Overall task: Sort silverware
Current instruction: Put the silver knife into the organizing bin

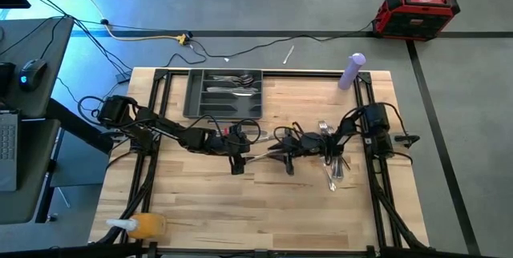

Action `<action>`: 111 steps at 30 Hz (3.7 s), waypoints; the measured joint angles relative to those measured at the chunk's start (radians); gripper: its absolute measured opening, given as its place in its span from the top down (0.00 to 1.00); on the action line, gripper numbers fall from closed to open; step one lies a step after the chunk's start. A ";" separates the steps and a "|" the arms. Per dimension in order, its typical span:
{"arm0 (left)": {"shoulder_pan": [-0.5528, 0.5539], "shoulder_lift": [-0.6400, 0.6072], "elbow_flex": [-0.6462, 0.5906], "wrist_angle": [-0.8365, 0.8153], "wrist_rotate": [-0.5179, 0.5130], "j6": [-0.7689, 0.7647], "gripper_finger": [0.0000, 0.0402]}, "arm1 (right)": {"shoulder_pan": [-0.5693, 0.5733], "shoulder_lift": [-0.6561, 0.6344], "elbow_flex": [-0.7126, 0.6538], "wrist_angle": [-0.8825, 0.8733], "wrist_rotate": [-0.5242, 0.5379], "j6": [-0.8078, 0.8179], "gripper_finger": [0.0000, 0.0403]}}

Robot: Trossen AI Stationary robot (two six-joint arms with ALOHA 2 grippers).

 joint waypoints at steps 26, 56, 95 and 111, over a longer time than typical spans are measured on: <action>0.000 0.000 0.000 0.001 0.011 -0.003 0.40 | -0.041 0.199 0.238 -0.151 -0.265 -0.115 0.57; -0.001 0.000 0.000 0.000 0.027 -0.019 0.40 | 0.091 0.125 0.262 -0.276 -0.010 -0.086 0.48; -0.002 -0.041 0.000 -0.031 0.001 -0.027 0.40 | 0.051 0.012 0.362 -0.584 0.037 -0.159 0.95; -0.023 -0.028 0.000 -0.128 0.113 0.144 0.40 | 0.041 -0.032 0.358 -0.589 0.018 -0.161 0.95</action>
